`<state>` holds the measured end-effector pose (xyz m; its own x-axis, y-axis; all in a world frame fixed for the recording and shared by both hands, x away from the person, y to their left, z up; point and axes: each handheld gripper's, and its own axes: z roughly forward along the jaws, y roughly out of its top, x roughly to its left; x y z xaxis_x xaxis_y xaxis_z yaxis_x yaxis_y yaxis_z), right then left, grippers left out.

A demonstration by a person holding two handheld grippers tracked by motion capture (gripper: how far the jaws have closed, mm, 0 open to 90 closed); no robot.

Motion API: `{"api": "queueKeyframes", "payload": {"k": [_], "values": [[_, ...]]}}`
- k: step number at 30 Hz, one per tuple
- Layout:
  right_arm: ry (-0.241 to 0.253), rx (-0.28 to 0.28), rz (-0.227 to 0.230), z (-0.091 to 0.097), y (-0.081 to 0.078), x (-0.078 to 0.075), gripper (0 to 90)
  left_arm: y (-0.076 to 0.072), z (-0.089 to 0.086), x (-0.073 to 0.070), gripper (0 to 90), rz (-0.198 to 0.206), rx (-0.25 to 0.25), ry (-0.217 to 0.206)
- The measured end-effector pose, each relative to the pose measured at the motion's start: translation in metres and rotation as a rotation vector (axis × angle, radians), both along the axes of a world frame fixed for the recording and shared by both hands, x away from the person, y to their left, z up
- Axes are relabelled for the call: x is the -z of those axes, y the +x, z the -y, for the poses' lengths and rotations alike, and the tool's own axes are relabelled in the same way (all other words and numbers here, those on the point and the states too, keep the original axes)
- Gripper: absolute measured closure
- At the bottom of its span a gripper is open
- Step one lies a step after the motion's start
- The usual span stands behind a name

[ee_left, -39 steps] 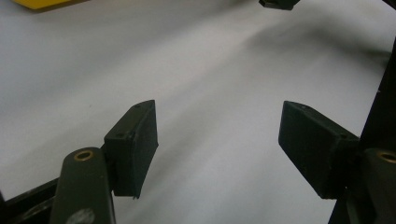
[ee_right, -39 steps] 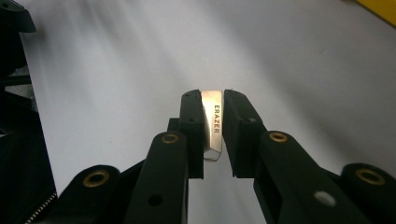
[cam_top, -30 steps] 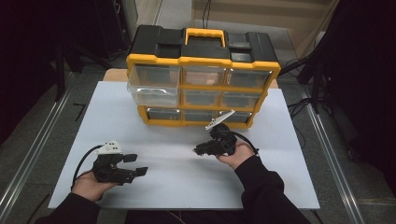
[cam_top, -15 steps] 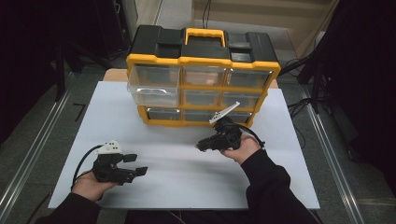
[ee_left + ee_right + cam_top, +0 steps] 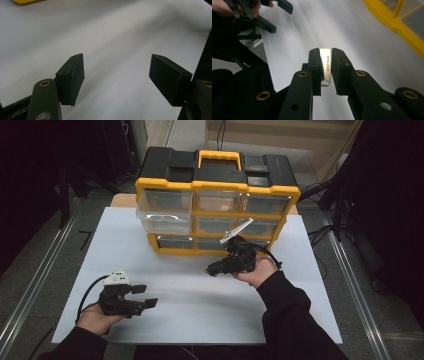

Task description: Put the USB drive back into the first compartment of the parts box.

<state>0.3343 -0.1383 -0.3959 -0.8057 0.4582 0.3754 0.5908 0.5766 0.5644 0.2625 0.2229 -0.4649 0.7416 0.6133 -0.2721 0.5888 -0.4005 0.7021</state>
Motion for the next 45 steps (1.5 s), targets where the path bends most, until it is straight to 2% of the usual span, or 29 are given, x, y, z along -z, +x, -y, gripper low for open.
{"api": "queueKeyframes", "payload": {"k": [5,22,40,45], "values": [[0.01,-0.01,0.002,-0.003,0.003,-0.017,76.1,0.0,0.0,0.0,29.5,0.001,0.001,0.0],[0.022,-0.007,-0.027,-0.002,0.009,-0.047,76.1,0.0,0.0,0.0,29.5,0.001,0.0,-0.001],[0.021,-0.044,0.016,-0.007,0.017,-0.096,76.1,0.0,0.0,-0.001,29.5,0.002,-0.001,-0.006],[0.033,-0.045,0.023,-0.005,0.018,-0.105,76.1,0.0,0.0,-0.001,29.5,0.002,0.0,-0.006]]}}
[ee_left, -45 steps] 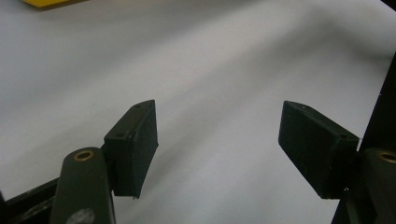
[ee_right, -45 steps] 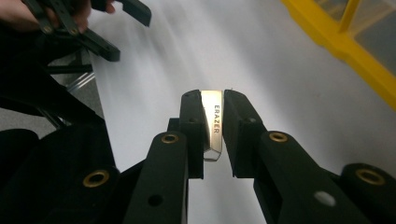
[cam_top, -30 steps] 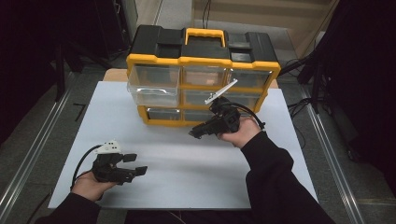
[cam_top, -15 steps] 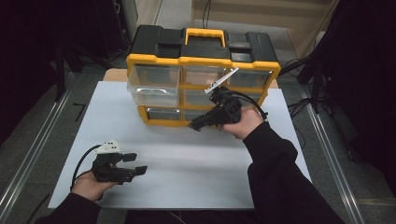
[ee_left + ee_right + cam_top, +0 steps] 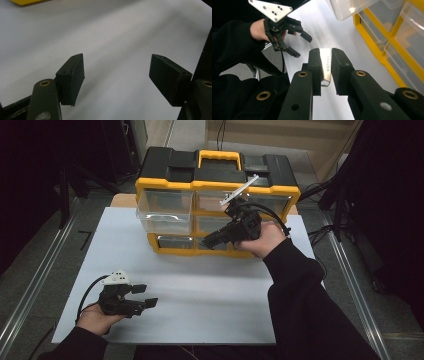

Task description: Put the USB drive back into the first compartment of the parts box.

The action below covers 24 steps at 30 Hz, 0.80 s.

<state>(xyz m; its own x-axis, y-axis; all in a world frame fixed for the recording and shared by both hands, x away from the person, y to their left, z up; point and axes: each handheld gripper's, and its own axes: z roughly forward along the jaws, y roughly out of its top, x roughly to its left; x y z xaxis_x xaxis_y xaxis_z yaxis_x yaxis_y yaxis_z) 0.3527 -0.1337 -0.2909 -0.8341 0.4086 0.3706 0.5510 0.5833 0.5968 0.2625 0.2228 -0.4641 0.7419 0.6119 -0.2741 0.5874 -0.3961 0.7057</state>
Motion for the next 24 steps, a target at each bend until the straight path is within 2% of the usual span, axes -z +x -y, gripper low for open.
{"api": "queueKeyframes", "payload": {"k": [11,16,24], "values": [[-0.004,-0.003,0.038,0.001,0.005,-0.028,76.1,0.0,0.0,0.0,29.5,0.002,-0.001,-0.001],[0.002,-0.012,0.066,0.0,0.01,-0.048,76.1,0.0,0.0,0.0,29.5,0.0,0.004,0.001],[0.006,-0.021,0.083,-0.003,0.015,-0.066,76.2,0.0,0.0,0.0,29.5,0.001,0.0,0.002]]}}
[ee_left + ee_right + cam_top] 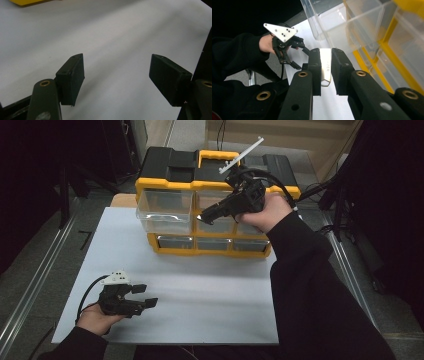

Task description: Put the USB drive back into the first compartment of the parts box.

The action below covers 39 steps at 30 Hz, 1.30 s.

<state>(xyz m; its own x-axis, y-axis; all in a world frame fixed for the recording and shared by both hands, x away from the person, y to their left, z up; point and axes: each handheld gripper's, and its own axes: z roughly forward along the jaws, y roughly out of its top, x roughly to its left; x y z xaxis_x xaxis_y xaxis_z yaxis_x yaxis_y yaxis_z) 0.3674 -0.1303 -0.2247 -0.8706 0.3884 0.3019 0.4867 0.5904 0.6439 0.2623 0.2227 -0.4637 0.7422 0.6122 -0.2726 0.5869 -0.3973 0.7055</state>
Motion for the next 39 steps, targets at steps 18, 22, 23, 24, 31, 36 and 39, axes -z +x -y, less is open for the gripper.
{"api": "queueKeyframes", "payload": {"k": [18,22,23,24,31,36,39], "values": [[0.014,-0.008,0.019,-0.016,0.015,-0.026,76.2,0.0,-0.001,0.0,29.5,0.004,0.0,-0.002],[0.016,-0.01,0.023,-0.023,0.018,-0.029,76.2,0.0,-0.001,0.0,29.5,0.005,0.001,-0.002],[0.014,-0.01,0.023,-0.025,0.019,-0.029,76.2,0.0,-0.001,0.0,29.5,0.005,0.003,-0.004],[0.014,-0.011,0.023,-0.028,0.02,-0.029,76.2,0.0,-0.001,0.0,29.5,0.005,0.004,-0.004],[0.015,-0.016,0.028,-0.043,0.026,-0.028,76.1,0.0,-0.001,0.0,29.5,0.004,0.005,-0.003],[0.001,-0.019,0.025,-0.058,0.032,-0.027,76.1,0.0,-0.001,0.0,29.5,0.002,0.004,-0.006],[0.001,-0.02,0.026,-0.062,0.033,-0.027,76.1,0.0,-0.001,-0.001,29.5,0.0,0.006,-0.007]]}}
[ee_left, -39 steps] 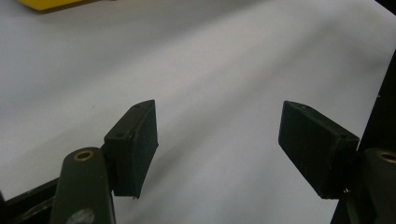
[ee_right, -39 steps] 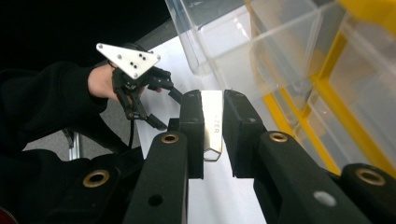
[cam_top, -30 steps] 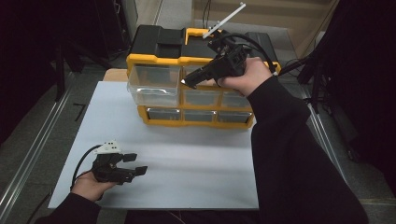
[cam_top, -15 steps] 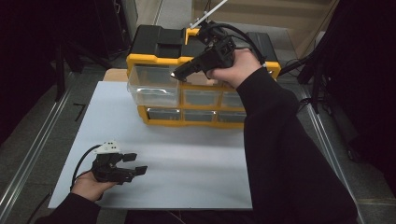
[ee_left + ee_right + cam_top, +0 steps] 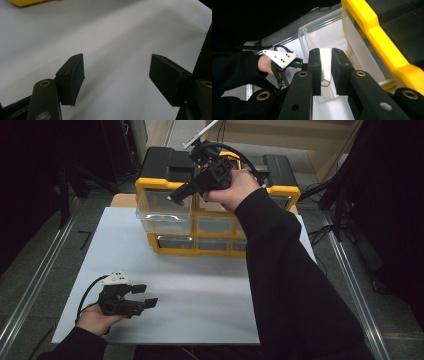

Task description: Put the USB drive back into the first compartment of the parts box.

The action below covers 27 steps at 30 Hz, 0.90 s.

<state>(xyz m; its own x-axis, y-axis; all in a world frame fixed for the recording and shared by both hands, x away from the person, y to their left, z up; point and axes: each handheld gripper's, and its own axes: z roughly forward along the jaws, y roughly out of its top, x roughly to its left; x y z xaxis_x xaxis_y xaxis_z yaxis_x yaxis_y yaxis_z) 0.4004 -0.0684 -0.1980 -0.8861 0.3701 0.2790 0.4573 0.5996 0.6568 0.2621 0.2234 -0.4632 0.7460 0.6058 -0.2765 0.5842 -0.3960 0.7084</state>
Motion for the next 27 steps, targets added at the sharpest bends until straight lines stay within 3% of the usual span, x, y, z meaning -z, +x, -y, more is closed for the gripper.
{"api": "queueKeyframes", "payload": {"k": [11,17,18,20,27], "values": [[-0.013,-0.003,-0.005,-0.026,0.008,0.011,75.9,0.0,0.0,0.0,29.5,-0.001,0.002,-0.007],[-0.025,0.004,-0.004,-0.03,0.008,0.015,75.3,0.0,0.0,0.0,29.5,0.0,0.003,-0.004],[-0.025,0.017,0.001,-0.031,0.009,0.017,67.4,0.0,0.0,0.0,29.5,0.001,0.003,-0.003],[-0.014,0.015,0.02,-0.029,0.009,0.019,61.2,0.0,-0.001,0.0,29.5,0.0,0.002,-0.003],[0.008,0.076,0.065,-0.009,0.003,0.014,45.9,0.0,0.0,0.0,29.5,-0.001,0.001,0.0]]}}
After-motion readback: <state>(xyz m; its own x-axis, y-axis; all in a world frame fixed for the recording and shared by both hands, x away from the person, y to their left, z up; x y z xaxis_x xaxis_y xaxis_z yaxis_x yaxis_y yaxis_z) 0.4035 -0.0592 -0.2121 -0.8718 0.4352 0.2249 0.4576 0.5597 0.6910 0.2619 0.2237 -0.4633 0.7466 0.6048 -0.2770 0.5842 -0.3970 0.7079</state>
